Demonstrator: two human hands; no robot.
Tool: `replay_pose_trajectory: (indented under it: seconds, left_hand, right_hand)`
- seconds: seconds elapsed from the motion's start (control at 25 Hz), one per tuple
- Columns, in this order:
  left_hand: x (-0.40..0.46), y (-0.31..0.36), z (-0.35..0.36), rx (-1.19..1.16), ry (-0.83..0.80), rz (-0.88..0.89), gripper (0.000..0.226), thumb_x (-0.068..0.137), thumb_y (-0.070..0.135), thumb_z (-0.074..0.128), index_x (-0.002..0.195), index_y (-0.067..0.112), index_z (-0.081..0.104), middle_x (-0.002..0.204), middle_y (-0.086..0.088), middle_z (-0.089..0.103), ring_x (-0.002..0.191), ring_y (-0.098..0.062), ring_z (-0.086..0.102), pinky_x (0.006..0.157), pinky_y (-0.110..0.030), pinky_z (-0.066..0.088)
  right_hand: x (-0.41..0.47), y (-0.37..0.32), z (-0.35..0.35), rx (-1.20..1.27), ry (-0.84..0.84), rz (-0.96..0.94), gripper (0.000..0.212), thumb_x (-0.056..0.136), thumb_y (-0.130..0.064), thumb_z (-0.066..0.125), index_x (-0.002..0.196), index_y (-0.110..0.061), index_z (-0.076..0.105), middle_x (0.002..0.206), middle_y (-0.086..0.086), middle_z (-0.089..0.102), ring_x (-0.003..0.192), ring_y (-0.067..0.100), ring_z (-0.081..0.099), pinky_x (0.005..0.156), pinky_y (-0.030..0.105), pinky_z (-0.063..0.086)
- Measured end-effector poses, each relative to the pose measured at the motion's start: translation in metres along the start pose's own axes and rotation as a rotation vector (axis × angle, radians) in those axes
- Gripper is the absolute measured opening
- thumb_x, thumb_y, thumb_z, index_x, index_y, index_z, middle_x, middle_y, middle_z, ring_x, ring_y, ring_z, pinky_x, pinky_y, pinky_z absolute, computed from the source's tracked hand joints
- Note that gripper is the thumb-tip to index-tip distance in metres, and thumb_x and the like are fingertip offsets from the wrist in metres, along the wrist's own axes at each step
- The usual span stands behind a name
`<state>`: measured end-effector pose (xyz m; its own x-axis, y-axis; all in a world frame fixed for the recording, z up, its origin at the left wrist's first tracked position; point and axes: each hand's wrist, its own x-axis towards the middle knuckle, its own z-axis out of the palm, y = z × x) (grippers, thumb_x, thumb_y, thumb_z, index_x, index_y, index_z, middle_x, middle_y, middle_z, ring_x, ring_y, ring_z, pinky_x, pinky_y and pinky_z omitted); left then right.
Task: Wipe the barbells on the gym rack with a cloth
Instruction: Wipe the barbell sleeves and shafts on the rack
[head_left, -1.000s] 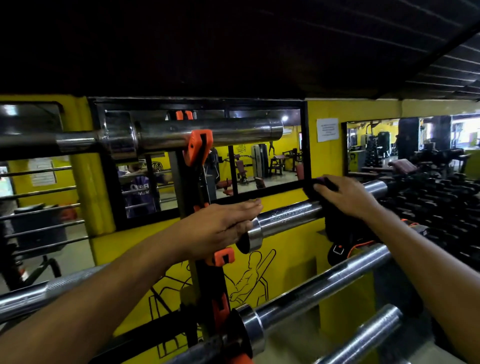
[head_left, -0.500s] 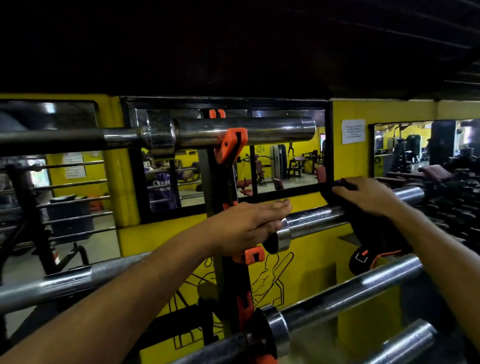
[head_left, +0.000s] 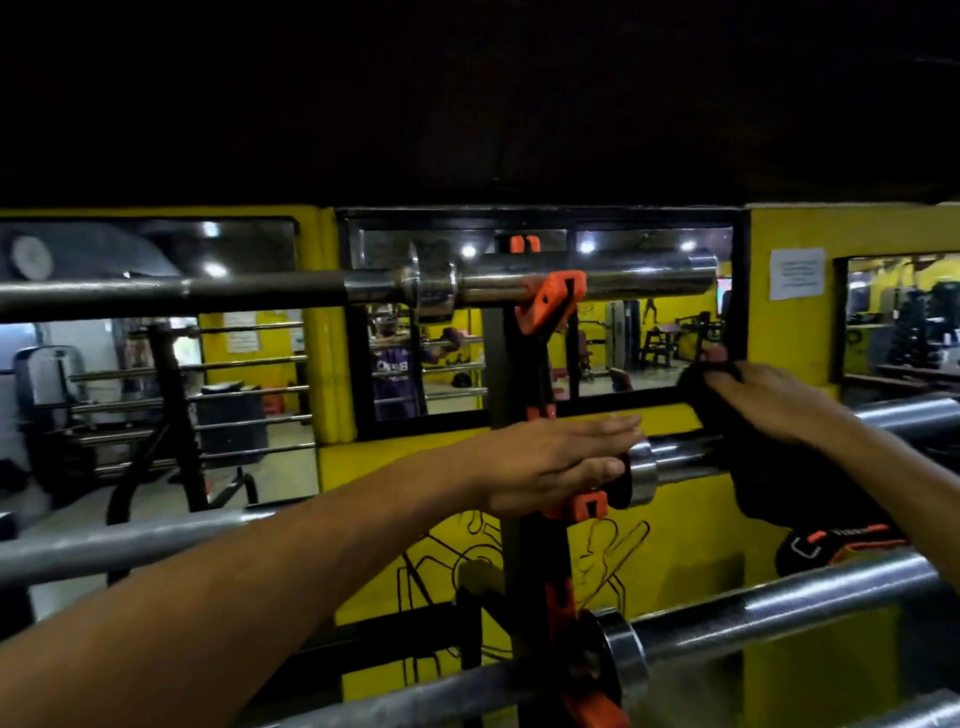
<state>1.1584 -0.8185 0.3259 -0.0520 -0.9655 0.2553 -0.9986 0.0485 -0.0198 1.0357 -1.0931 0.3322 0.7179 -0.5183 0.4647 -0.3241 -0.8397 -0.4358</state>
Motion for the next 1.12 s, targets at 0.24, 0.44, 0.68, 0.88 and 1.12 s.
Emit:
replay_pose_trajectory:
  seconds: [0.24,0.44,0.68,0.88,1.12]
  left_hand:
    - [0.000,-0.003,0.003,0.098,0.069,-0.022,0.052,0.106,0.044,0.032,0.155,0.025,0.035,0.162,0.014,0.024,0.147,0.004,0.022,0.121,-0.027,0.026]
    - [-0.003,-0.002,0.004,0.097,0.116,-0.066,0.053,0.102,0.047,0.032,0.151,0.027,0.040,0.157,0.017,0.032,0.141,0.005,0.032,0.116,-0.029,0.035]
    - [-0.004,-0.002,0.004,0.067,0.123,-0.063,0.053,0.103,0.046,0.030,0.150,0.025,0.042,0.156,0.016,0.034,0.142,0.004,0.033,0.116,-0.026,0.034]
    - [-0.004,0.004,0.001,0.006,0.096,-0.111,0.046,0.107,0.036,0.032,0.151,0.024,0.041,0.156,0.017,0.034,0.142,0.007,0.027,0.117,-0.020,0.027]
    - [-0.004,0.000,0.003,0.018,0.128,-0.081,0.047,0.107,0.038,0.033,0.150,0.023,0.043,0.156,0.014,0.038,0.142,0.003,0.034,0.117,-0.029,0.035]
  right_hand:
    - [0.017,-0.037,0.023,-0.237,-0.264,-0.069,0.048,0.087,-0.071,0.039,0.097,-0.031,0.064,0.107,0.002,0.067,0.088,0.017,0.060,0.084,0.036,0.048]
    - [-0.052,-0.030,0.044,-0.064,0.237,-0.317,0.033,0.100,-0.053,0.041,0.115,-0.030,0.061,0.089,-0.010,0.063,0.076,0.009,0.057,0.071,0.031,0.044]
    - [0.011,-0.045,0.028,-0.115,-0.299,0.019,0.048,0.095,-0.064,0.045,0.104,-0.020,0.062,0.102,0.004,0.068,0.087,0.017,0.064,0.082,0.034,0.052]
    - [-0.054,-0.039,0.049,-0.037,0.241,-0.294,0.049,0.101,-0.059,0.027,0.109,-0.026,0.062,0.080,-0.009,0.062,0.072,0.007,0.059,0.069,0.027,0.047]
    - [0.011,-0.057,0.025,-0.074,-0.462,0.007,0.039,0.100,-0.055,0.044,0.113,-0.024,0.064,0.111,0.001,0.069,0.097,0.018,0.066,0.087,0.035,0.052]
